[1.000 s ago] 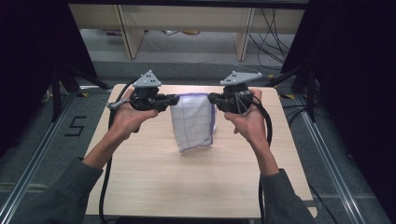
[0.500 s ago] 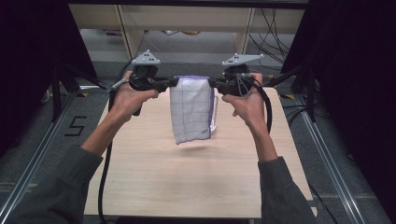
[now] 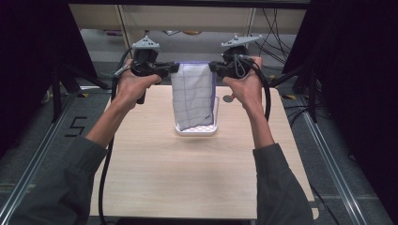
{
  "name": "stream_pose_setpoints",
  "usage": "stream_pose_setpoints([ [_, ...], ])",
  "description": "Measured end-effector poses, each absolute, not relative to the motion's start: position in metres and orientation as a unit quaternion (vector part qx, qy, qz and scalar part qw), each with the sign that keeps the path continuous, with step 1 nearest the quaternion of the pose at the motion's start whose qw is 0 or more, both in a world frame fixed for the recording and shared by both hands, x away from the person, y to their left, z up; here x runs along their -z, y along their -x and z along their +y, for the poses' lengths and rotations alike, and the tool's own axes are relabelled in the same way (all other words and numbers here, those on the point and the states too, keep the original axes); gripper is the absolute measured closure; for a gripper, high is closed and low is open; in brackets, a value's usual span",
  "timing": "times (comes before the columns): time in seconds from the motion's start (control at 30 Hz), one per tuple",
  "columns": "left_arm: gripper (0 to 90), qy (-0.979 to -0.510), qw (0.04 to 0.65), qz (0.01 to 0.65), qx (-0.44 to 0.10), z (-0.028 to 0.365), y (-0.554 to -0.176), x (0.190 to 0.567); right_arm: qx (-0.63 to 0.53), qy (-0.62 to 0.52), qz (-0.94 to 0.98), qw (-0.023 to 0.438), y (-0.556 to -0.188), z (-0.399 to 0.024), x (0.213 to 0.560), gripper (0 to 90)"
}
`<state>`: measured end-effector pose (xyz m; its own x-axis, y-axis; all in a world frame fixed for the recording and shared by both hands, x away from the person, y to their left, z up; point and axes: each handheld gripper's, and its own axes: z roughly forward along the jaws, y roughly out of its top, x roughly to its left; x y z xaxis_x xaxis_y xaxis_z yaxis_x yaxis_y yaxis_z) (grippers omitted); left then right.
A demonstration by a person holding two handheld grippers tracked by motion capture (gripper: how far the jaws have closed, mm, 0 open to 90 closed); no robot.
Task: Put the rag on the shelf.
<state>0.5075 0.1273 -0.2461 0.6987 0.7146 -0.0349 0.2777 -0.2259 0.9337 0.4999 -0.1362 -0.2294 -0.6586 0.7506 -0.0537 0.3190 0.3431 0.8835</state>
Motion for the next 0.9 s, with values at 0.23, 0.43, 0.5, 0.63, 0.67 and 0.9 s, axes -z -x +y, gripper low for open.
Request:
stream_pose_setpoints([
  [0.23, 84.3, -0.748, 0.523, 0.346, -0.218, 0.124, -0.527, 0.246, -0.457, -0.352, 0.783, 0.233, -0.521, -0.133, 0.227, 85.4],
  [0.43, 84.2, -0.736, 0.529, 0.365, -0.213, 0.118, -0.552, 0.259, -0.452, -0.374, 0.777, 0.228, -0.542, -0.135, 0.236, 84.9],
  [0.5, 84.2, -0.732, 0.53, 0.374, -0.209, 0.115, -0.562, 0.267, -0.45, -0.376, 0.778, 0.226, -0.55, -0.137, 0.24, 84.8],
  [0.63, 84.1, -0.725, 0.535, 0.386, -0.199, 0.112, -0.579, 0.28, -0.443, -0.386, 0.776, 0.228, -0.571, -0.139, 0.254, 84.8],
  [0.67, 84.1, -0.725, 0.535, 0.386, -0.199, 0.112, -0.579, 0.28, -0.443, -0.386, 0.776, 0.228, -0.571, -0.139, 0.254, 84.8],
  [0.9, 83.6, -0.732, 0.519, 0.395, -0.198, 0.11, -0.6, 0.303, -0.418, -0.413, 0.779, 0.22, -0.593, -0.135, 0.276, 84.2],
])
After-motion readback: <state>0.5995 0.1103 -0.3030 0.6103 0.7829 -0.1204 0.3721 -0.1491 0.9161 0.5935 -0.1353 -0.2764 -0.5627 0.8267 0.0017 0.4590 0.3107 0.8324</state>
